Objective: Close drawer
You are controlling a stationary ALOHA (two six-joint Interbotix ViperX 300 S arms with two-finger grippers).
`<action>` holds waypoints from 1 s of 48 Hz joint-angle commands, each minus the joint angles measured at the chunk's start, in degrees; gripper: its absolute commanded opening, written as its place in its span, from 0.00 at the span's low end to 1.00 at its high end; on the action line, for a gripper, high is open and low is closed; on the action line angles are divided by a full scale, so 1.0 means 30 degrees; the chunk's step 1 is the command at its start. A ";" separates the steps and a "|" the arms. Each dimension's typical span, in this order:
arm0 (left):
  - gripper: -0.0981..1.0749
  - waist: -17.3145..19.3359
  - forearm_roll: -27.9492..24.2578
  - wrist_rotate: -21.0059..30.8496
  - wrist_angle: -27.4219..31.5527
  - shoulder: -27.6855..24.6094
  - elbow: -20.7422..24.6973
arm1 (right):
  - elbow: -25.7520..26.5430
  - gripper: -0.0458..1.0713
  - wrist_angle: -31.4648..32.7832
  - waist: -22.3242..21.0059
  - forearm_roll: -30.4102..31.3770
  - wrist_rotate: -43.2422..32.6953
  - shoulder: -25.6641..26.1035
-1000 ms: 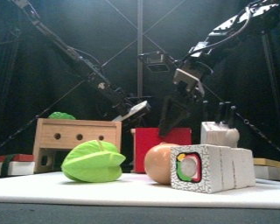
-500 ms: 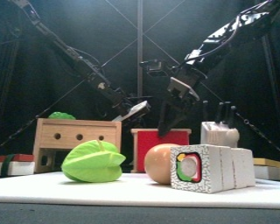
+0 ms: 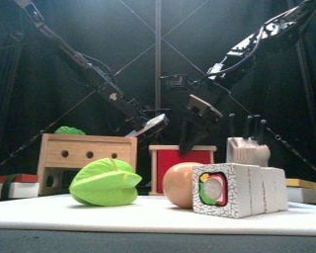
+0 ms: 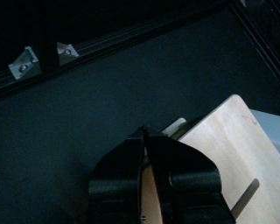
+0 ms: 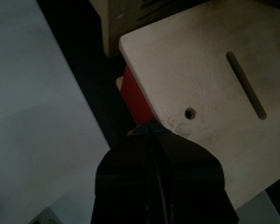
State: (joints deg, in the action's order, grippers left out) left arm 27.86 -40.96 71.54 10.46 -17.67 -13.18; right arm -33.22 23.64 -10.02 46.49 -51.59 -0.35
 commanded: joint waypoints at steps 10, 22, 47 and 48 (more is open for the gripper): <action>0.49 -0.0088 -0.0146 -0.0059 -0.0117 0.1055 0.0205 | 0.0850 0.41 -0.0029 0.0322 -0.0029 -0.0059 0.0615; 0.49 0.0059 -0.1670 -0.0029 -0.0029 0.2344 -0.0059 | 0.1494 0.41 0.0000 0.1904 -0.0059 -0.0059 0.1201; 0.49 0.0088 -0.2959 -0.0029 -0.0439 0.3809 -0.0967 | 0.1143 0.41 -0.0029 0.3428 -0.0439 -0.0205 0.2168; 0.49 0.0088 -0.3047 -0.0029 -0.0439 0.3838 -0.0967 | 0.1084 0.41 0.0000 0.3457 -0.0527 -0.0205 0.2227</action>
State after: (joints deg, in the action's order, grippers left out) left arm 27.95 -49.31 71.54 9.49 -8.09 -16.79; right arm -30.32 23.82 0.18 45.53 -52.03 3.78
